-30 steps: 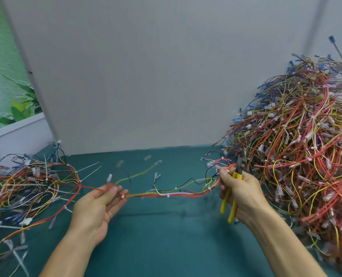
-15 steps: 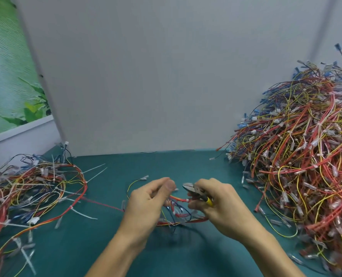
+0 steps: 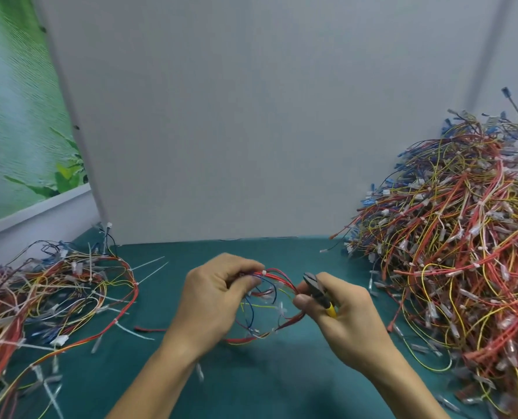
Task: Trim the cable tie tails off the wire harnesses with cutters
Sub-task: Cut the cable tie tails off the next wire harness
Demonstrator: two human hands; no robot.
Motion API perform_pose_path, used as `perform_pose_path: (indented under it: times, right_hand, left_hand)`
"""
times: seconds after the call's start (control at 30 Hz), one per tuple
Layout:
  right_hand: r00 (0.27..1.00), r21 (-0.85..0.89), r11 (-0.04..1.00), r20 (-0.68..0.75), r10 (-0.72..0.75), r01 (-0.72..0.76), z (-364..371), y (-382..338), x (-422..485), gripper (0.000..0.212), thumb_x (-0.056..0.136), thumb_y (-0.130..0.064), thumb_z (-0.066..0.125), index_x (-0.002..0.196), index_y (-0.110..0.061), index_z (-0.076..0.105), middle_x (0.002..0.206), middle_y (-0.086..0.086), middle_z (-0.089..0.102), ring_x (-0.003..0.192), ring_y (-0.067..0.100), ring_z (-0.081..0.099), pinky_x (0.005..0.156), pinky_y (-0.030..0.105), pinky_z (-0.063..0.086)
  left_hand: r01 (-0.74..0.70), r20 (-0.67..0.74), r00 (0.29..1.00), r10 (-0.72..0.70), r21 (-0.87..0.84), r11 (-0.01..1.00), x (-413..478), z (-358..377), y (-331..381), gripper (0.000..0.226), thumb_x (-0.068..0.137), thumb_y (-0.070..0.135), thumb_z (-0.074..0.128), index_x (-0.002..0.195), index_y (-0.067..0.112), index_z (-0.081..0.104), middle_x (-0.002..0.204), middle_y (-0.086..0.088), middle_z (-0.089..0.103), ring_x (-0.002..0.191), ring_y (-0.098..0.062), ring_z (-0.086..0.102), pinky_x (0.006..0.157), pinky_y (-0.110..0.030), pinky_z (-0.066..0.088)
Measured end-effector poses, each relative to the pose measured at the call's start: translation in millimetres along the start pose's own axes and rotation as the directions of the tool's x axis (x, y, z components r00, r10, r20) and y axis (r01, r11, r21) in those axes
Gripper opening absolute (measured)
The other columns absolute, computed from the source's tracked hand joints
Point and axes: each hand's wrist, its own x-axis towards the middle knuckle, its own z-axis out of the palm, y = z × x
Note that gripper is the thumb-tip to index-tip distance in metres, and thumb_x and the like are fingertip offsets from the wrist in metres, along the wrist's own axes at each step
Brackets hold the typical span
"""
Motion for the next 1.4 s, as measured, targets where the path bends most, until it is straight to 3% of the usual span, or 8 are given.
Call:
perform_pose_path:
  times: [0.27, 0.4, 0.57, 0.7, 0.87, 1.0, 1.1, 1.4]
  right_hand:
    - [0.979, -0.180, 0.984, -0.201, -0.036, -0.001, -29, -12, 44, 0.024, 0.088, -0.023, 0.063, 0.069, -0.029, 0.050, 0.049, -0.008, 0.044, 0.049, 0.012, 0.040, 0.051, 0.032, 0.036]
    - [0.979, -0.279, 0.959, -0.205, -0.010, -0.049, -46, -14, 64, 0.022, 0.091, -0.024, 0.062, 0.072, -0.021, 0.051, 0.052, -0.007, 0.046, 0.049, 0.016, 0.044, 0.051, 0.038, 0.040]
    - [0.943, -0.190, 0.976, -0.331, 0.035, -0.104, -84, -22, 100, 0.020, 0.096, -0.029, 0.055, 0.087, -0.012, 0.062, 0.071, 0.005, 0.061, 0.065, 0.023, 0.056, 0.060, 0.040, 0.048]
    - [0.801, -0.206, 0.959, -0.598, 0.035, -0.196, -155, -13, 162, 0.027, 0.096, -0.032, 0.053, 0.102, -0.010, 0.067, 0.090, 0.011, 0.068, 0.085, 0.030, 0.065, 0.075, 0.045, 0.055]
    - [0.588, -0.320, 0.758, -0.802, 0.103, -0.568, -247, 43, 217, 0.032, 0.093, -0.032, 0.050, 0.115, -0.010, 0.058, 0.113, 0.024, 0.063, 0.109, 0.044, 0.057, 0.092, 0.048, 0.046]
    - [0.495, -0.280, 0.505, -0.789, 0.363, -0.816, -265, 104, 196, 0.036, 0.090, -0.030, 0.059, 0.115, -0.004, 0.058, 0.114, 0.027, 0.060, 0.107, 0.045, 0.058, 0.090, 0.050, 0.047]
    - [0.474, -0.306, 0.430, -0.801, 0.366, -0.849, -257, 128, 180, 0.031, 0.090, -0.022, 0.058, 0.111, 0.001, 0.058, 0.114, 0.032, 0.059, 0.107, 0.048, 0.058, 0.090, 0.052, 0.047]
    - [0.426, -0.218, 0.661, -0.889, 0.169, -0.718, -276, 104, 221, 0.030, 0.093, -0.027, 0.054, 0.117, -0.012, 0.047, 0.118, 0.022, 0.060, 0.112, 0.044, 0.056, 0.093, 0.048, 0.043]
  left_hand:
    - [0.015, -0.139, 0.990, 0.009, 0.168, 0.986, -13, -12, -36, 0.035, 0.084, 0.032, 0.066, 0.118, 0.033, 0.059, 0.108, 0.014, 0.061, 0.089, 0.003, 0.060, 0.074, -0.006, 0.043]
    - [0.005, 0.099, 0.993, -0.057, 0.464, 0.886, -43, -2, -83, 0.048, 0.087, 0.055, 0.053, 0.110, 0.017, 0.071, 0.114, 0.008, 0.065, 0.110, -0.013, 0.060, 0.097, -0.030, 0.043]
    - [-0.179, 0.141, 0.983, 0.119, 0.582, 0.793, -47, 6, -104, 0.072, 0.086, 0.072, 0.024, 0.079, 0.024, 0.077, 0.090, 0.014, 0.071, 0.093, -0.001, 0.056, 0.069, -0.031, 0.051]
    - [-0.253, 0.124, 0.967, 0.224, 0.591, 0.766, -44, 10, -112, 0.078, 0.091, 0.070, 0.013, 0.065, 0.029, 0.075, 0.081, 0.018, 0.069, 0.085, 0.002, 0.046, 0.057, -0.025, 0.048]
    - [-0.247, 0.085, 0.967, 0.241, 0.563, 0.789, -40, 15, -124, 0.076, 0.088, 0.074, 0.017, 0.063, 0.030, 0.074, 0.079, 0.018, 0.067, 0.080, 0.002, 0.046, 0.052, -0.029, 0.050]
    - [-0.210, 0.060, 0.976, 0.210, 0.516, 0.830, -39, 18, -131, 0.073, 0.085, 0.079, 0.019, 0.062, 0.033, 0.071, 0.089, 0.022, 0.056, 0.077, 0.005, 0.044, 0.060, -0.017, 0.045]
    - [-0.177, 0.055, 0.984, 0.172, 0.486, 0.856, -40, 20, -133, 0.069, 0.083, 0.081, 0.020, 0.062, 0.036, 0.068, 0.091, 0.023, 0.054, 0.091, 0.012, 0.043, 0.063, -0.014, 0.036]
    - [-0.171, 0.113, 0.984, 0.134, 0.452, 0.875, -40, 20, -134, 0.055, 0.081, 0.082, 0.023, 0.079, 0.040, 0.059, 0.097, 0.026, 0.050, 0.103, 0.014, 0.037, 0.077, -0.003, 0.028]
